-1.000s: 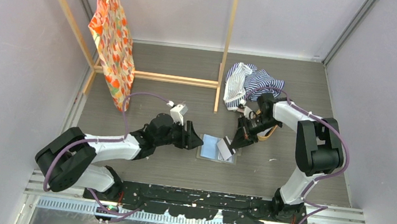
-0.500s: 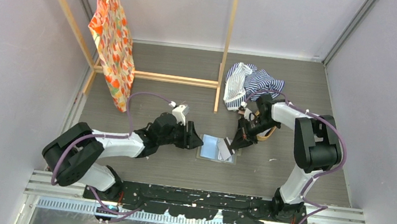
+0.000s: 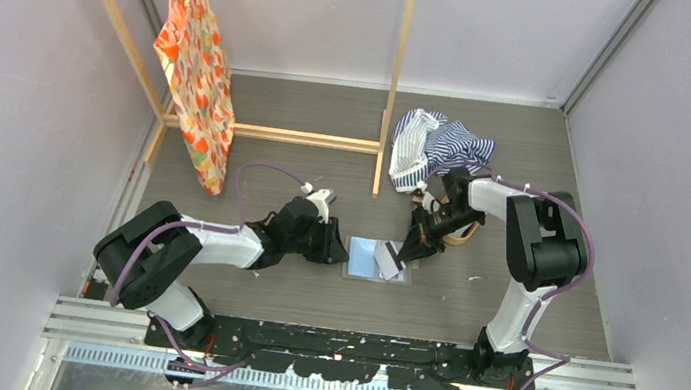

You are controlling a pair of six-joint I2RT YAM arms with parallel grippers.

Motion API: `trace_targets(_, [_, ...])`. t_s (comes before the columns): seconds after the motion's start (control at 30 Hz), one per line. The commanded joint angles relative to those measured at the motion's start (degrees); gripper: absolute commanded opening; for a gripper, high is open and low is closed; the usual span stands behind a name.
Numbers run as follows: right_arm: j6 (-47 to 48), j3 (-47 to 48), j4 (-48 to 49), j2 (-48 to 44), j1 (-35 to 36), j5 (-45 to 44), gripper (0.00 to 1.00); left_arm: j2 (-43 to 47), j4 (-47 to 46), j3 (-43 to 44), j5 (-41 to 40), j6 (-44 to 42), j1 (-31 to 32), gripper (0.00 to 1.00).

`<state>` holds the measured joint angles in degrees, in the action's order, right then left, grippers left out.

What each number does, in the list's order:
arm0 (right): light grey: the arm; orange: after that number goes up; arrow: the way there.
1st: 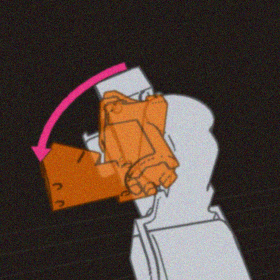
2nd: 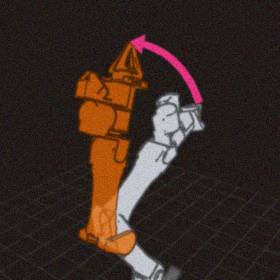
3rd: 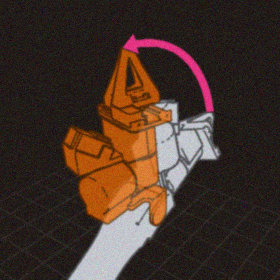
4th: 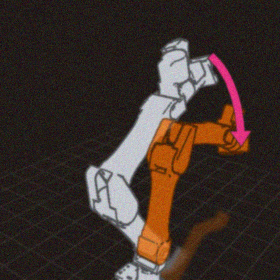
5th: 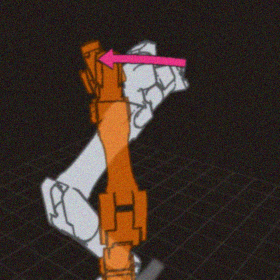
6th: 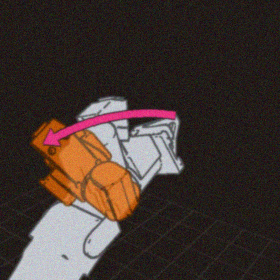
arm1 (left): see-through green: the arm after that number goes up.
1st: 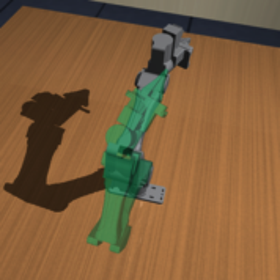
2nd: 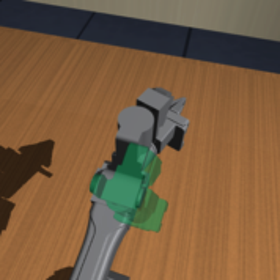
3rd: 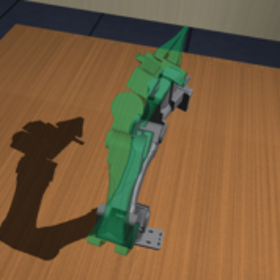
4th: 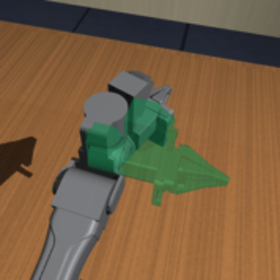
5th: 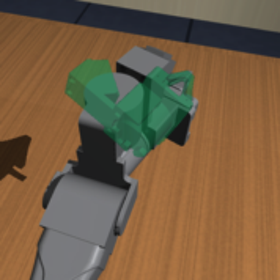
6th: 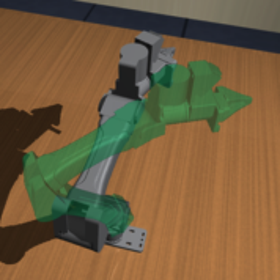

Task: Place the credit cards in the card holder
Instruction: Insert the credit card into the card holder.

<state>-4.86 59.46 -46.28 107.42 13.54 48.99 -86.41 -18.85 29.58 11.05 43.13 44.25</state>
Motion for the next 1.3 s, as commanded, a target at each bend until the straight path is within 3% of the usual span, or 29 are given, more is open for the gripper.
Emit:
trace_targets(0.0, [0.03, 0.28, 4.62, -1.33, 0.21, -0.29, 0.01, -1.59, 1.90, 2.16, -0.67, -0.02, 0.31, 0.31])
trace_targets(0.4, [-2.23, -3.89, 10.38, -1.55, 0.34, 1.17, 0.01, -2.47, 0.76, 1.84, 0.21, 2.02, 0.49, 0.30])
trace_targets(0.67, [-8.94, -9.35, 19.13, -5.94, 0.38, 0.94, 0.01, -1.40, -0.39, 0.39, 0.29, 4.65, 0.48, 0.30])
trace_targets(1.07, [-21.73, -18.26, 33.58, -15.41, 0.88, -6.82, 0.01, -2.30, -7.53, -2.86, 0.99, 10.58, 0.49, 0.29])
trace_targets(1.27, [-24.28, -20.13, 36.40, -15.61, 1.22, -7.39, 0.04, -2.24, -9.16, -3.65, 1.16, 12.16, 0.49, 0.29])
